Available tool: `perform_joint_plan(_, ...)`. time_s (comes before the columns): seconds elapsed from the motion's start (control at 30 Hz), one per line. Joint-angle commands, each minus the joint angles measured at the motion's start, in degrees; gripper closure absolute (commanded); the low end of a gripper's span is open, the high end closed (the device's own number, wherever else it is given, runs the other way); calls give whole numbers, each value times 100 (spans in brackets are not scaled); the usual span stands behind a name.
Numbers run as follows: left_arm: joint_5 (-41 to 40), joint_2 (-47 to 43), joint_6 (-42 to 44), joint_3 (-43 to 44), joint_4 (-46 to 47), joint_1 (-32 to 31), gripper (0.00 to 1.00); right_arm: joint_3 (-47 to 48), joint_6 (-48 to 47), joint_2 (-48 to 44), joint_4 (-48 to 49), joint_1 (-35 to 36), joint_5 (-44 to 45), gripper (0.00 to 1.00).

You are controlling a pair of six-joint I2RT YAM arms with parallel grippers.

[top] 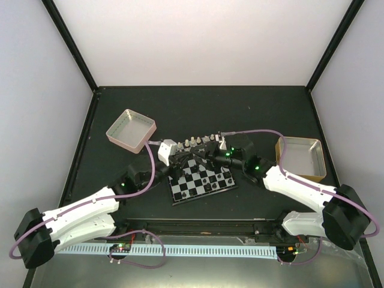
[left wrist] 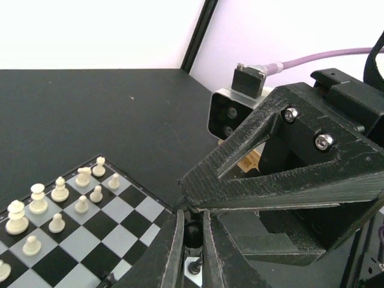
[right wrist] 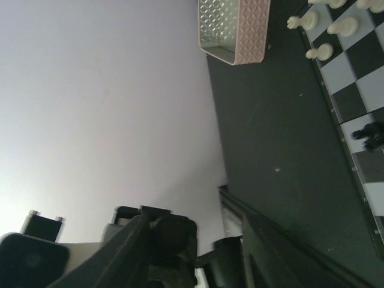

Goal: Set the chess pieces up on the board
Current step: Place the chess piece on the chessboard.

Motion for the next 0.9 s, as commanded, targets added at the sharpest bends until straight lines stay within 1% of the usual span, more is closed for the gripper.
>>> perform_joint_plan(0.0,-229,-210,-111,449,-1214,-23,97,209,-731,-109,-621,-11,350,52)
perform_joint_plan(0.07,-311,-273,-212,559,-1862,-12,96,257,-1001,-190,-897,-40,541,48)
perform_joint_plan(0.13,-386,-326,-309,656,-2726,-12,96,279,-1285,-304,-1207,-90,841,45)
perform_joint_plan(0.27,-266,-293,-489,833,-4114,13,96,324,-1917,-578,-1771,-155,1355,43)
perform_joint_plan(0.37,-120,22,-684,1045,-4984,67,95,464,-2417,-648,-2280,-168,1674,43)
perform_joint_plan(0.43,15,311,-730,1194,-5400,132,95,527,-2637,-663,-2468,-161,1814,43)
perform_joint_plan(0.53,297,786,-685,1433,-5736,218,95,583,-2887,-656,-2634,-164,1942,43)
perform_joint_plan(0.67,676,1676,-482,1772,-6095,384,95,601,-3105,-600,-2717,-165,2014,43)
perform_joint_plan(0.8,854,2516,-294,2047,-6175,412,96,639,-3261,-505,-2784,-185,2028,43)
perform_joint_plan(0.87,924,2760,-238,2159,-6180,415,96,640,-3315,-477,-2796,-210,2017,43)
